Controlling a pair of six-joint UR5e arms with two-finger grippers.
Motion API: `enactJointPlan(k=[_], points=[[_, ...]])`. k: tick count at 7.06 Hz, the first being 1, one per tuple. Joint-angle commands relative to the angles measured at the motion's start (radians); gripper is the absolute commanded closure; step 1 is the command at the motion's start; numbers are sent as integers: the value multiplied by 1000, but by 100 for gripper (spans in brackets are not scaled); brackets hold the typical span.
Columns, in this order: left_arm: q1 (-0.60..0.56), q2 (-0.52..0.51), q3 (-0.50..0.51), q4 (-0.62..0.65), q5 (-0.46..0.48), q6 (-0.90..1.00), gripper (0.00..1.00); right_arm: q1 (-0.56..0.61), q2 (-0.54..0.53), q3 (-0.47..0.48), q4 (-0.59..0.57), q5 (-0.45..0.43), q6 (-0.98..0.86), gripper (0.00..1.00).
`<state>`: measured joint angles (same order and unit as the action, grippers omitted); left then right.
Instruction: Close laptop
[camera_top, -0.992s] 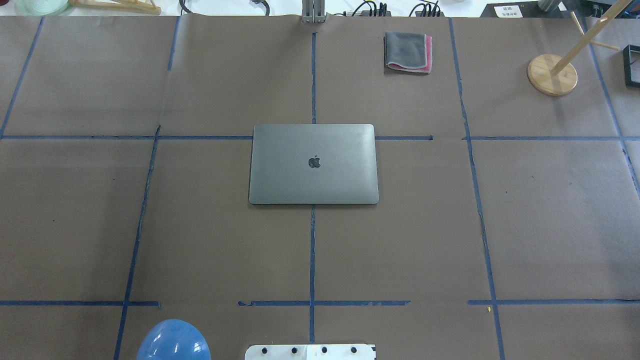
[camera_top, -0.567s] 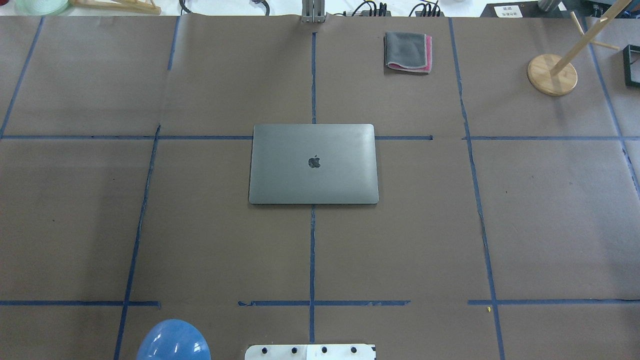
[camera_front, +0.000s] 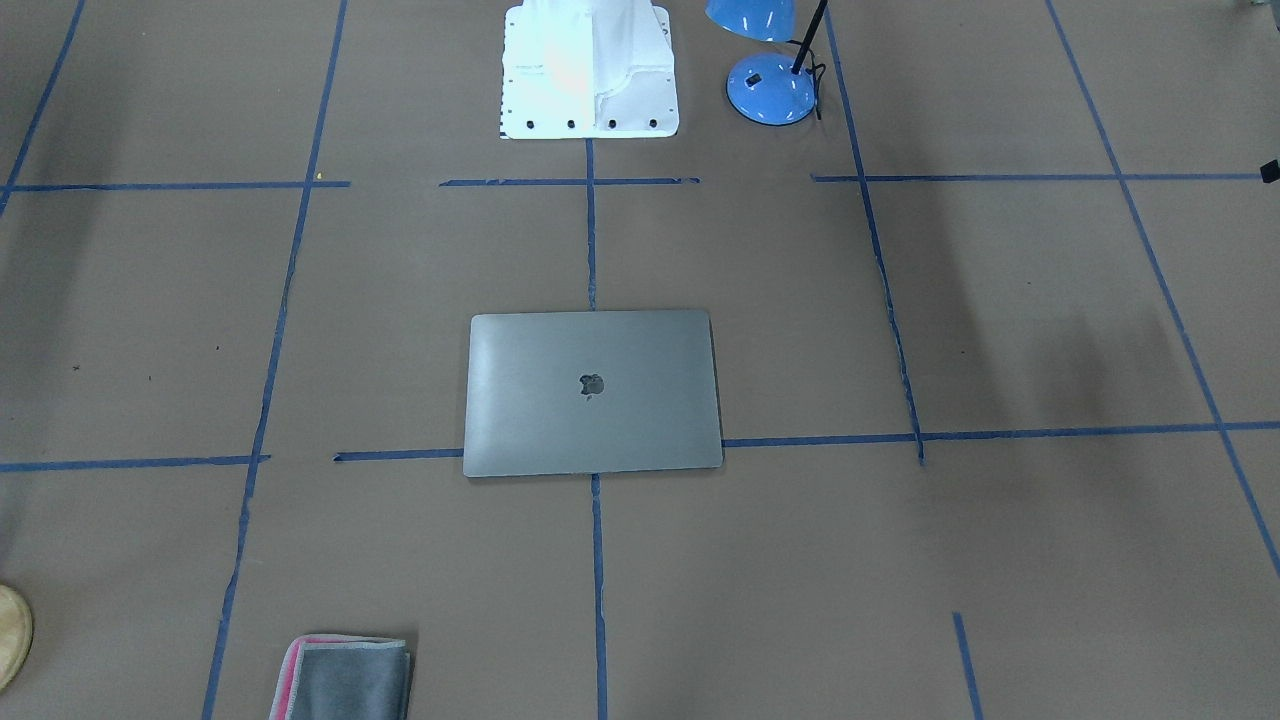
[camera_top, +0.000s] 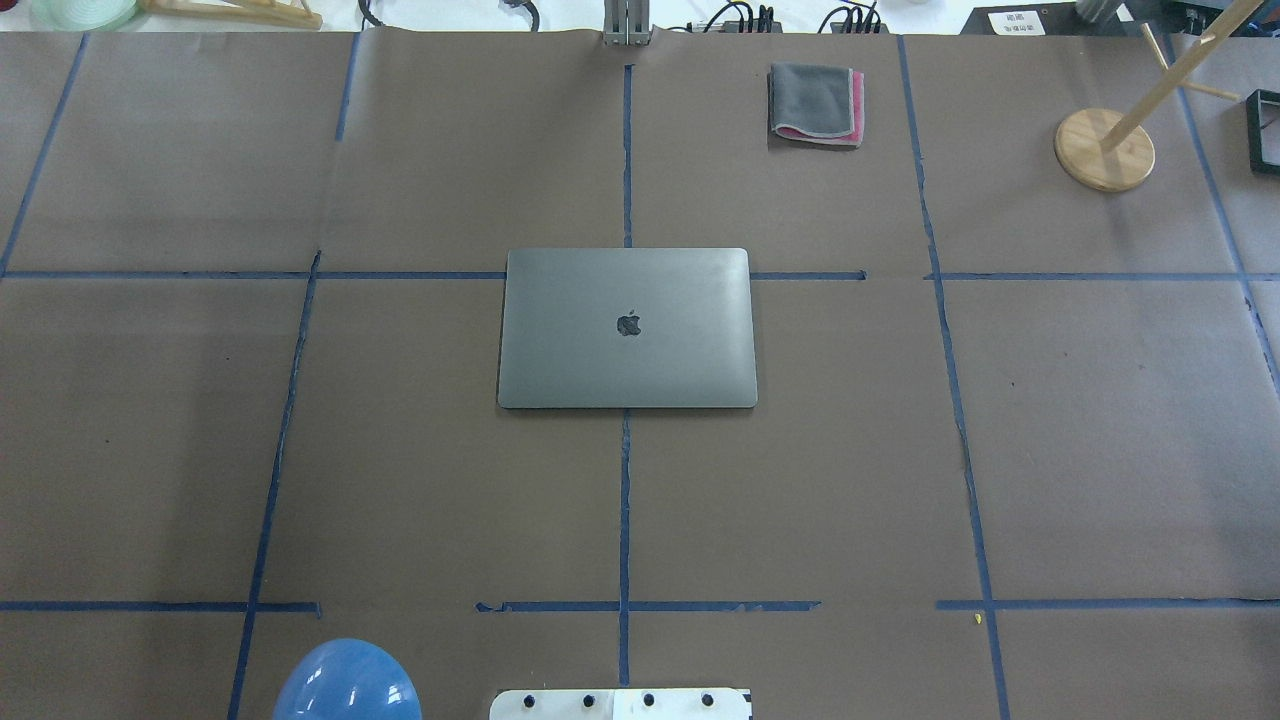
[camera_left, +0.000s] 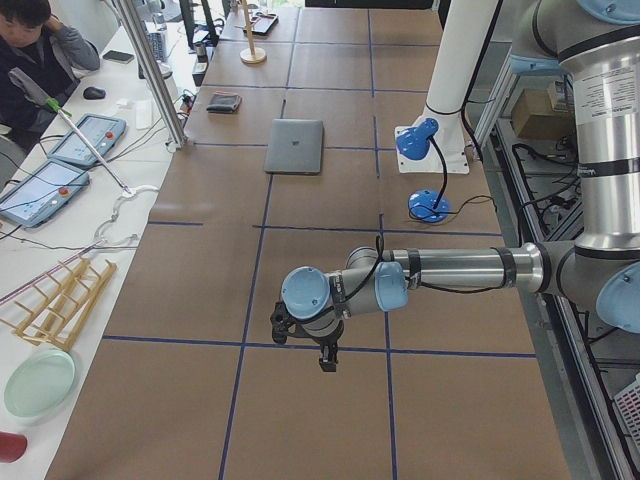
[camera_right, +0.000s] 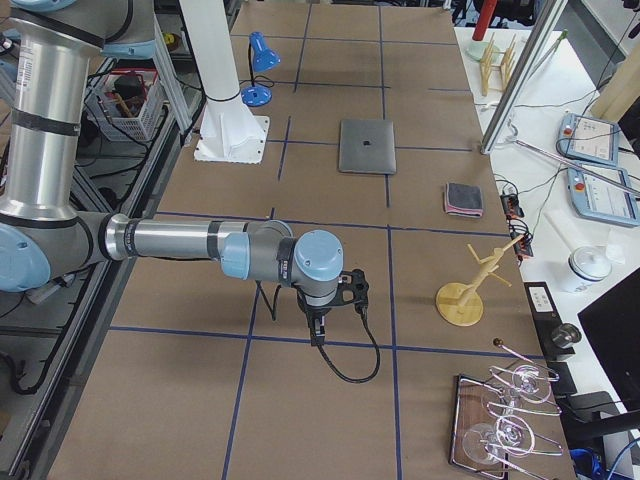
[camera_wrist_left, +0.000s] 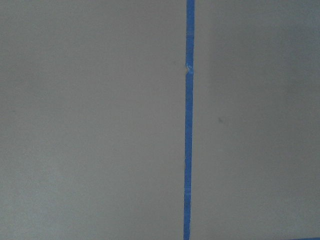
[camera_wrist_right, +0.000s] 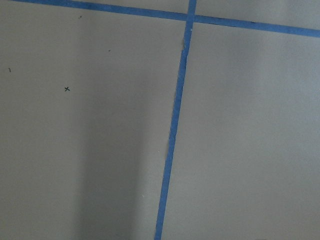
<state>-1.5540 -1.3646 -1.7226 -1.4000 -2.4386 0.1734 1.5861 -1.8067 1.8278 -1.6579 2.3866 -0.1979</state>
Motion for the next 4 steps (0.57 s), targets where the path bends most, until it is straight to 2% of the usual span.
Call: enactJointPlan(k=[1,4], points=[[0,-2,0,-1,0,0,0,0,0,1,0,0,0,0],[0,-2,-2,-1,1,3,0,0,0,-1,0,0,-2,0]])
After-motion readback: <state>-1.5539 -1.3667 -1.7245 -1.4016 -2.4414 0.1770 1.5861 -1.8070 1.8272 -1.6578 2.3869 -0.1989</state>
